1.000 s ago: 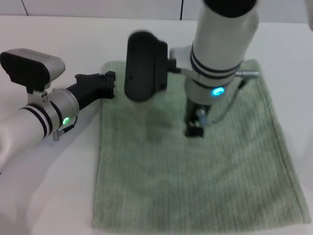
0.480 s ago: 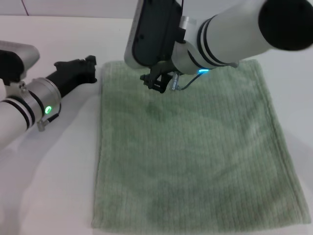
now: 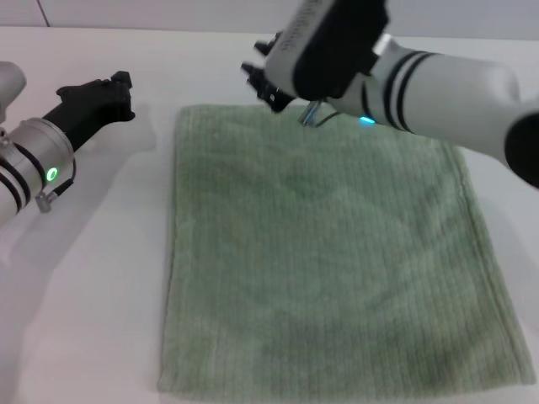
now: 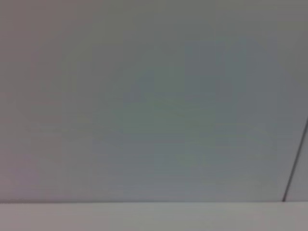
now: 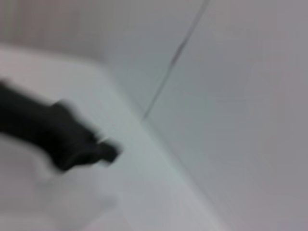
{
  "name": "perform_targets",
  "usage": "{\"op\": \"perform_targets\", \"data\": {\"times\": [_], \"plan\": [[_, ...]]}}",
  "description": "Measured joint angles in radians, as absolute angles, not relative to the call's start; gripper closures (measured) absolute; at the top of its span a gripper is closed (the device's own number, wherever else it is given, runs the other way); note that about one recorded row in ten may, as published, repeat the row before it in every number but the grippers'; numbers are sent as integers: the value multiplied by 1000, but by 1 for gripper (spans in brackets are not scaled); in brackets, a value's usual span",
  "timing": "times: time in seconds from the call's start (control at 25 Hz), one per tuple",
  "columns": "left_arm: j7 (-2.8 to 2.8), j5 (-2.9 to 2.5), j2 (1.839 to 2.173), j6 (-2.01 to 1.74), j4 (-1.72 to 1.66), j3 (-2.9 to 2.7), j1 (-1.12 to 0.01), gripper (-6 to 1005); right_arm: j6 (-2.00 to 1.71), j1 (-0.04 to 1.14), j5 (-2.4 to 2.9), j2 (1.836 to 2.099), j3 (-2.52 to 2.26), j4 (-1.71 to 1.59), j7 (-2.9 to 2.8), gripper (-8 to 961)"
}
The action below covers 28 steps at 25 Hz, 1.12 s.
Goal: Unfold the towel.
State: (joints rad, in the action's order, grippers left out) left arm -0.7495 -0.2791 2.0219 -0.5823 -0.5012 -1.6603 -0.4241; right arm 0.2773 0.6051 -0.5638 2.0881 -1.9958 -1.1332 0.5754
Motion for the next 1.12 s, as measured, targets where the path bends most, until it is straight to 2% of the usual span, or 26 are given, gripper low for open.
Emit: {"op": "perform_targets", "data": {"times": [0.2,0.4,0.64,0.8,1.0,1.12], "plan": [[-746,-279,2022,-592,-521,-1640,-404,1000,-17,509,-569,2090,-2021,-1078,540,700],[-746,-279,2029,-606,-528,-1603,-388,1000,-245,469,-576,2091,-2035,-987,452,700],[-738,-279,2040,-707,-525,-1553,-360,1000,-384,474,-579,2088,-2048,-875,404,701],[-722,-279,2041,-793,-516,-1495,-340,1000,-570,468,-580,2089,-2050,-777,312,555],[-648,-279,2052,-846,-515,-1453,-330,812,-901,470,-581,2090,-2064,-592,132,315],[-607,-276,2060,-852,-515,-1437,-331,714,-976,482,-581,2089,-2061,-536,76,232]]}}
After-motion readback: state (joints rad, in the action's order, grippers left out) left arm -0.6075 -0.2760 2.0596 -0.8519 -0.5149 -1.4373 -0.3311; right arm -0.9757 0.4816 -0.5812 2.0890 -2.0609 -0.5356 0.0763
